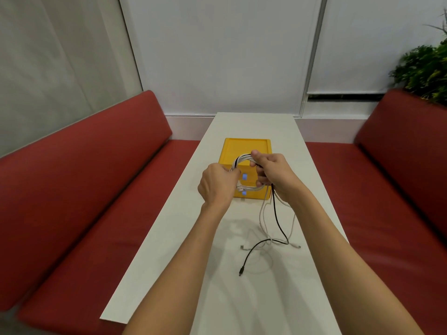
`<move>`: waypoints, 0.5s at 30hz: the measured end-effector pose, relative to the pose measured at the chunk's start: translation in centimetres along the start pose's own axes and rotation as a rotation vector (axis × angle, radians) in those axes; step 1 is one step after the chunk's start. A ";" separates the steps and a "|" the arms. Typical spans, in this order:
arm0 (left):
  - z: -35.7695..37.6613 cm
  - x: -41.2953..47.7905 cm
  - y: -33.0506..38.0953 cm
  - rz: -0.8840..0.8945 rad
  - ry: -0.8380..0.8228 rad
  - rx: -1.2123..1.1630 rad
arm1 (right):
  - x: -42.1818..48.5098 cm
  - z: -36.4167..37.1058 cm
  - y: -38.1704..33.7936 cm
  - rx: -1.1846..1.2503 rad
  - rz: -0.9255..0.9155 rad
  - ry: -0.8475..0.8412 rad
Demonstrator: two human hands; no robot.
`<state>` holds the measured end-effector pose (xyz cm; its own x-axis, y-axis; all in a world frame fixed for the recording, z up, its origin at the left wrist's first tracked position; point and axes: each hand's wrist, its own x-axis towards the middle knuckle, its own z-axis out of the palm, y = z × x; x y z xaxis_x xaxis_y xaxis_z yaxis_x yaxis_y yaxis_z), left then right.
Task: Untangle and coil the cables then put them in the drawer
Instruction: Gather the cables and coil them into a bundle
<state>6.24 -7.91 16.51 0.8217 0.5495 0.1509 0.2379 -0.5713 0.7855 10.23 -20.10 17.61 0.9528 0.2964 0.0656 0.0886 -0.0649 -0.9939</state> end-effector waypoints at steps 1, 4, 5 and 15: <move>0.0 -0.1 0.0 0.014 0.009 0.018 | -0.1 -0.2 0.0 0.008 0.006 0.004; 0.1 -0.2 -0.5 0.070 0.027 0.047 | -0.3 -0.7 0.2 0.043 0.030 0.013; 0.2 -0.2 -0.7 0.111 0.018 0.043 | -0.4 -0.8 0.3 0.065 0.041 0.012; 0.5 -0.2 -1.1 0.038 -0.247 -0.387 | -0.6 -1.5 1.5 0.121 0.041 0.135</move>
<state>6.03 -7.69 15.29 0.9361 0.3439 0.0731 0.0328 -0.2924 0.9557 10.18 -21.81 16.19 0.9858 0.1653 0.0280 0.0211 0.0433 -0.9988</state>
